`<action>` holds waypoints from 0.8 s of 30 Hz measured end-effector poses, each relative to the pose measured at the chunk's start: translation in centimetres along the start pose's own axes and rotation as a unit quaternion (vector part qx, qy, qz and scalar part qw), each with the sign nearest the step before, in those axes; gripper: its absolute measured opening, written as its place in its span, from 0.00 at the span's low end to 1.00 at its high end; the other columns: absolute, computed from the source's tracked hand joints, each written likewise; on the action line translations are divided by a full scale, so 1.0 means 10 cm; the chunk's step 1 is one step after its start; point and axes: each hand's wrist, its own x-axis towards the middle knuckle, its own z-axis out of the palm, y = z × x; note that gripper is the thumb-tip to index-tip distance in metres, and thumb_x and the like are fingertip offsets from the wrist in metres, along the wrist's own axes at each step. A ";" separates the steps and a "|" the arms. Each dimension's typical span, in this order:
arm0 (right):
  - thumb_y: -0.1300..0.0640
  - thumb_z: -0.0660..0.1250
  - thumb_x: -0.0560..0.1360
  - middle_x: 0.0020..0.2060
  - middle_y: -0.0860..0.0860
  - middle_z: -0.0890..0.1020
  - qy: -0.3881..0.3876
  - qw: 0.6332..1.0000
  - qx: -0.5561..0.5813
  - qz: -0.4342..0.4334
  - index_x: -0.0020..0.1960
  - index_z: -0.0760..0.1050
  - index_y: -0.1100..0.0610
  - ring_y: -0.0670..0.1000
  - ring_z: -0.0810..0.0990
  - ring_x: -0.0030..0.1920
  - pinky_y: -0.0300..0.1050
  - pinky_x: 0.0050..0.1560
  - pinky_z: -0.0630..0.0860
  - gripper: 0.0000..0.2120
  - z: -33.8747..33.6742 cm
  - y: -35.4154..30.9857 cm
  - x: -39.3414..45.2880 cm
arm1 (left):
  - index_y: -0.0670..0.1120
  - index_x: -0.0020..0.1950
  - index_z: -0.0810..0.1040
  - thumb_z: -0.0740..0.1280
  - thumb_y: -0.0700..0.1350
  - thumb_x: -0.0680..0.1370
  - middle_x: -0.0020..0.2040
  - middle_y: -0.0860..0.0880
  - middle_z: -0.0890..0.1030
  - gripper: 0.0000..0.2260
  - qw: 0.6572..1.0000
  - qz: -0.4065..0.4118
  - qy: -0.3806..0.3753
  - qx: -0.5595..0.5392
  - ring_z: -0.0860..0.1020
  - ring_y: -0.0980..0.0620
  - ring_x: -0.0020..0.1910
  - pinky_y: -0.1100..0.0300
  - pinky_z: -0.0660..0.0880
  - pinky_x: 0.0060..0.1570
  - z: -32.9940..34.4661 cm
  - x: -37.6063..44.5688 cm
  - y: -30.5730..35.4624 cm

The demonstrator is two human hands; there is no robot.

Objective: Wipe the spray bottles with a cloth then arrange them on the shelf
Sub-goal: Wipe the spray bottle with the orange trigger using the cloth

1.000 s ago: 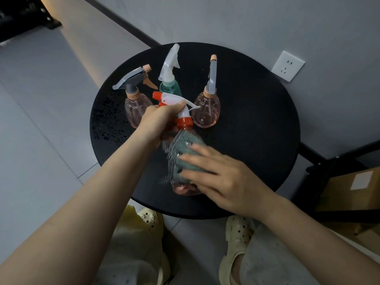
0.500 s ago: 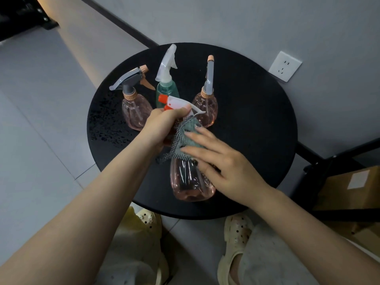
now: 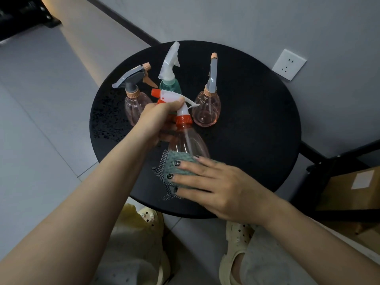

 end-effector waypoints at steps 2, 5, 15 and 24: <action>0.62 0.60 0.79 0.66 0.53 0.75 0.004 1.000 0.017 0.018 0.61 0.78 0.58 0.55 0.67 0.71 0.51 0.72 0.62 0.14 -0.02 0.02 0.01 | 0.42 0.57 0.77 0.68 0.51 0.75 0.51 0.37 0.82 0.16 1.000 -0.002 -0.003 -0.003 0.81 0.45 0.40 0.51 0.80 0.37 0.02 0.01 -0.01; 0.59 0.59 0.80 0.66 0.53 0.74 0.019 0.995 0.062 0.079 0.61 0.78 0.57 0.54 0.65 0.71 0.51 0.71 0.64 0.14 -0.03 0.06 0.04 | 0.42 0.53 0.78 0.70 0.52 0.72 0.47 0.39 0.83 0.16 1.000 0.010 0.000 0.000 0.80 0.50 0.33 0.59 0.76 0.33 0.05 0.00 -0.02; 0.59 0.58 0.79 0.71 0.49 0.68 0.099 0.936 0.218 0.258 0.66 0.74 0.55 0.48 0.57 0.75 0.42 0.73 0.59 0.17 -0.02 0.12 0.14 | 0.38 0.51 0.79 0.71 0.48 0.74 0.41 0.43 0.83 0.14 0.999 0.011 -0.020 -0.036 0.82 0.45 0.41 0.53 0.78 0.45 0.11 -0.02 -0.05; 0.62 0.61 0.78 0.65 0.54 0.76 0.020 1.000 0.005 0.003 0.60 0.78 0.59 0.55 0.68 0.70 0.51 0.72 0.62 0.13 0.04 -0.01 -0.03 | 0.40 0.60 0.74 0.68 0.53 0.74 0.46 0.42 0.80 0.21 1.000 0.005 -0.007 0.004 0.81 0.47 0.38 0.54 0.79 0.33 -0.03 0.00 0.04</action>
